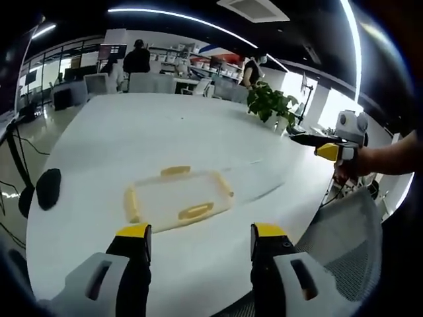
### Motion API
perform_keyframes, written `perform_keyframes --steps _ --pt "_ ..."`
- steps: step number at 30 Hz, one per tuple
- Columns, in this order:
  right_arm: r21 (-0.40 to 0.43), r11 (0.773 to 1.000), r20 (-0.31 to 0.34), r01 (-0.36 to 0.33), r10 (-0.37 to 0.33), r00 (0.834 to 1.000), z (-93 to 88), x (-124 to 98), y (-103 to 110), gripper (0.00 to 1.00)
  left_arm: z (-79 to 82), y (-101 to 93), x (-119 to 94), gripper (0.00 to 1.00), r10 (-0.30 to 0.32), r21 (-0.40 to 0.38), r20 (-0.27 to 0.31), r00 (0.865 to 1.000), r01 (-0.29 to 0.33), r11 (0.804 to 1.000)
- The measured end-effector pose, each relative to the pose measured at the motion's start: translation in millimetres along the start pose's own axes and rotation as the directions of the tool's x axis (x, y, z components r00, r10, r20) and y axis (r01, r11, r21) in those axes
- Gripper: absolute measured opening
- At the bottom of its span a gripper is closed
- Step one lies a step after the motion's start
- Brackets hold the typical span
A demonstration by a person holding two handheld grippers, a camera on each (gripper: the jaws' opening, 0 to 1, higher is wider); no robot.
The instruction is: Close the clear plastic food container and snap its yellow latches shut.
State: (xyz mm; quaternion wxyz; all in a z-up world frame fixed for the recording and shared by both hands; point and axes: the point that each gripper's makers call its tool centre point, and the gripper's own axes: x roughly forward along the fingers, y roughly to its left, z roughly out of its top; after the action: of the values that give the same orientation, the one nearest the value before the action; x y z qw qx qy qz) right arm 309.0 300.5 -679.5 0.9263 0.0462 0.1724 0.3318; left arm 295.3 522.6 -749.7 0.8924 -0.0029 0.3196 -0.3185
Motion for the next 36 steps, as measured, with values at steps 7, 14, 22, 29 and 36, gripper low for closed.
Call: perform_keyframes --steps 7,14,22,29,36 --pt "-0.019 0.999 -0.007 -0.033 0.033 0.999 2.4 11.4 6.9 0.78 -2.1 0.8 3.1 0.62 -0.014 0.006 -0.013 1.0 0.014 1.0" --pt "-0.046 0.997 -0.031 -0.065 0.063 0.998 1.9 22.9 11.9 0.77 -0.1 7.5 8.4 0.73 -0.042 0.01 -0.025 0.999 0.042 0.999" --pt "-0.052 0.995 -0.036 -0.085 0.083 0.996 3.2 31.1 13.6 0.77 2.4 17.2 10.1 0.77 -0.067 0.025 -0.049 0.997 0.068 0.997" --pt "-0.055 0.993 -0.053 -0.107 0.105 0.993 -1.0 36.5 16.9 0.78 2.8 22.9 10.4 0.82 -0.099 0.021 -0.068 0.993 0.1 0.995" --pt "-0.077 0.989 -0.073 -0.128 0.123 0.99 -2.5 42.2 21.7 0.78 3.4 29.1 13.5 0.86 -0.128 0.05 -0.093 0.987 0.133 0.99"
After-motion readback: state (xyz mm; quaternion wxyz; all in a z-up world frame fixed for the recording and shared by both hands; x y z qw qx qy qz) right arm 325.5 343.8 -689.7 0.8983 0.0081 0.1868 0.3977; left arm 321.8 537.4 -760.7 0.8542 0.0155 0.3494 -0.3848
